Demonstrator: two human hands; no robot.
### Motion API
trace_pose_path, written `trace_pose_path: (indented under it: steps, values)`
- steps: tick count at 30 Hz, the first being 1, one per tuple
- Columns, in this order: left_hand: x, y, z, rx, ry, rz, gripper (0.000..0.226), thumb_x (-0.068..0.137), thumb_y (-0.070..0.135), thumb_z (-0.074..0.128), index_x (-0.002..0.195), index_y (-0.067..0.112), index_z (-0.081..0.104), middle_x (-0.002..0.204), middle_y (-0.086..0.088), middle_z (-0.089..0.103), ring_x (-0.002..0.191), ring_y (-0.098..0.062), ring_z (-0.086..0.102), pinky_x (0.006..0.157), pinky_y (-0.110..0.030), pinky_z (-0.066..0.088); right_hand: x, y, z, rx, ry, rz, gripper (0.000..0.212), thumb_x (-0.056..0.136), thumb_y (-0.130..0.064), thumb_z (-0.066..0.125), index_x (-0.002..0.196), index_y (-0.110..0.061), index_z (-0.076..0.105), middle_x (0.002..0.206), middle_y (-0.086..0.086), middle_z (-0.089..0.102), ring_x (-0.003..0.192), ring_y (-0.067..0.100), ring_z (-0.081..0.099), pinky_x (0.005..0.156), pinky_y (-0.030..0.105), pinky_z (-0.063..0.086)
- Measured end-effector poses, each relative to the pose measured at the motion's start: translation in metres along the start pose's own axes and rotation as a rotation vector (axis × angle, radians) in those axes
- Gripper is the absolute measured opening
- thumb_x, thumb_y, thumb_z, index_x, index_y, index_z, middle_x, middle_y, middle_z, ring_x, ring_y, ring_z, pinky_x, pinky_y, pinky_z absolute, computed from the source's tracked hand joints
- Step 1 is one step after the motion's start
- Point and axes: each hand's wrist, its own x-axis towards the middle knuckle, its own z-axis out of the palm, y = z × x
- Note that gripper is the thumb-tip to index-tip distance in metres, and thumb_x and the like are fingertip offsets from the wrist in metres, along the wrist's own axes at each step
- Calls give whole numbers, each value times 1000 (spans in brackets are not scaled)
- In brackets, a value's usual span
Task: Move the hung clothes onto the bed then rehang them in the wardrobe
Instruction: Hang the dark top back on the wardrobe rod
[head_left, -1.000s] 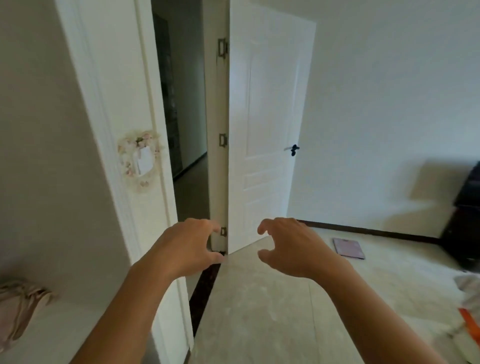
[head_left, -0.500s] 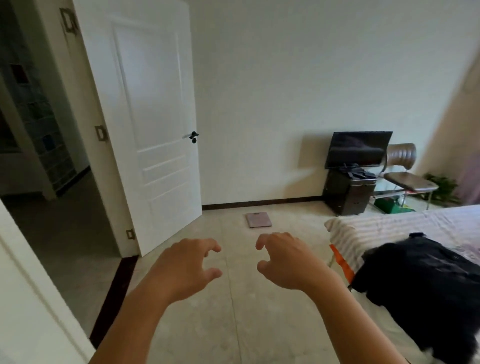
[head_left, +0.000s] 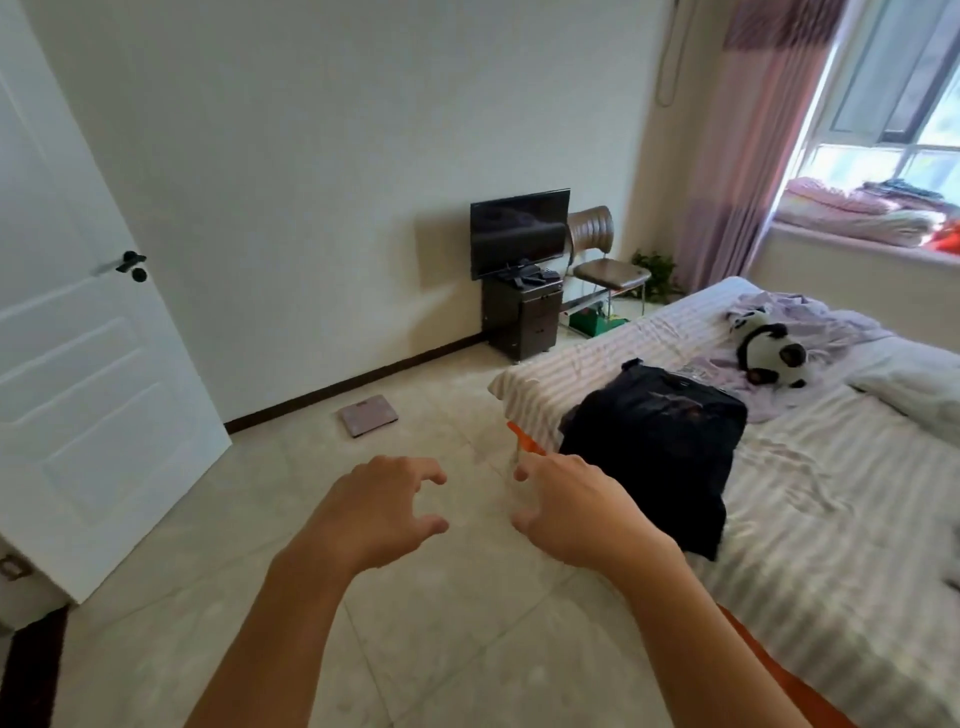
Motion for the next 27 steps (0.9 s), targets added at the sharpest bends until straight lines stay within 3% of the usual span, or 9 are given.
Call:
trace_pose_path:
  steps: [7,14,18,27]
  values:
    - [102,31,13,-9,-45,235,54,82,46,73,132,35,55,125,5,64,112,-11,60,96,-32,49,44,58,-10,36,40,200,30,92,-40,57,115,-21,59,112,-3,60,99,19,58,85,35,52]
    - [195,41,8,-31,-92,425,44,83,42,73,125,35,60,117,9,66,104,-8,62,87,-25,46,96,96,-18,41,102,359,30,93,-34,57,118,-18,57,115,1,60,105,21,55,88,38,51]
    - [244,52,14,-17,-122,517,51,84,44,72,131,33,57,116,10,66,104,-7,62,83,-22,43,121,117,-19,65,144,441,30,94,-32,55,121,-19,55,114,-1,59,101,18,53,82,33,49]
    - [348,120,46,-19,-216,611,50,83,47,71,130,36,56,114,11,67,98,-4,63,89,-31,52,164,210,-33,92,155,543,35,97,-29,53,130,-19,52,121,-1,58,109,17,53,82,26,42]
